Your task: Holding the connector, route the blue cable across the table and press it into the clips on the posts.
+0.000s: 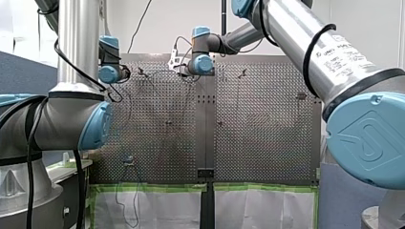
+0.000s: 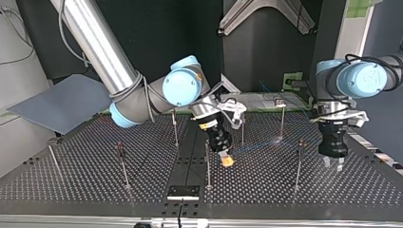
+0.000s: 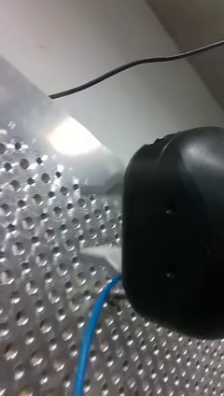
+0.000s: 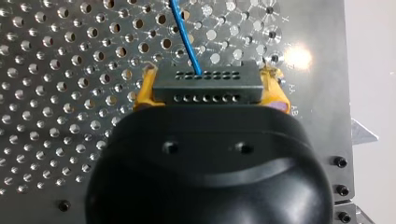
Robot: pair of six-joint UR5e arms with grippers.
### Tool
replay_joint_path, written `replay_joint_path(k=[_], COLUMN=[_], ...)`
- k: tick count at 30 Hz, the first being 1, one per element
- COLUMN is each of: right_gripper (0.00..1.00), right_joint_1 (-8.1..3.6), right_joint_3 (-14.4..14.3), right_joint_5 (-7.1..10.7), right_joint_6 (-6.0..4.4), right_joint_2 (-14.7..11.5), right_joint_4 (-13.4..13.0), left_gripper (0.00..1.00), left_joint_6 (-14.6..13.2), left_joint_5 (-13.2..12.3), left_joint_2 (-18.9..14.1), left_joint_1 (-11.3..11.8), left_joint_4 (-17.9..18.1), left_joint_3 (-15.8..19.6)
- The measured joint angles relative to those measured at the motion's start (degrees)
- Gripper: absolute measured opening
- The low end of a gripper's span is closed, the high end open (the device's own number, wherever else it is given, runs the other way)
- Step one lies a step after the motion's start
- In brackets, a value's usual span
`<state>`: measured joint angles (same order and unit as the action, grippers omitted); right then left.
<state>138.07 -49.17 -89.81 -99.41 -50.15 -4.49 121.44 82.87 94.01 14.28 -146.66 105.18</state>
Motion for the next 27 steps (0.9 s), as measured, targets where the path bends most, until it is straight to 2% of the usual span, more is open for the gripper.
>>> replay_joint_path(k=[10,20,27], right_gripper=[0.0,0.0,0.0], right_joint_1=[0.09,0.73,0.88], right_joint_3=[0.1,1.2,1.3], right_joint_5=[0.0,0.01,-0.6], right_joint_6=[0.25,0.26,0.24], right_joint_2=[0.0,0.0,0.0], right_joint_4=[0.0,0.2,0.5], left_gripper=[1.0,1.0,1.0], left_joint_6=[-4.8,-10.1,-12.6], left_joint_5=[4.9,9.5,10.9], left_joint_2=[-2.8,-8.0,-11.2], left_joint_1=[-1.4,-3.9,-5.5], left_joint_4=[-4.9,-10.2,-13.4], left_joint_3=[0.8,5.4,7.0])
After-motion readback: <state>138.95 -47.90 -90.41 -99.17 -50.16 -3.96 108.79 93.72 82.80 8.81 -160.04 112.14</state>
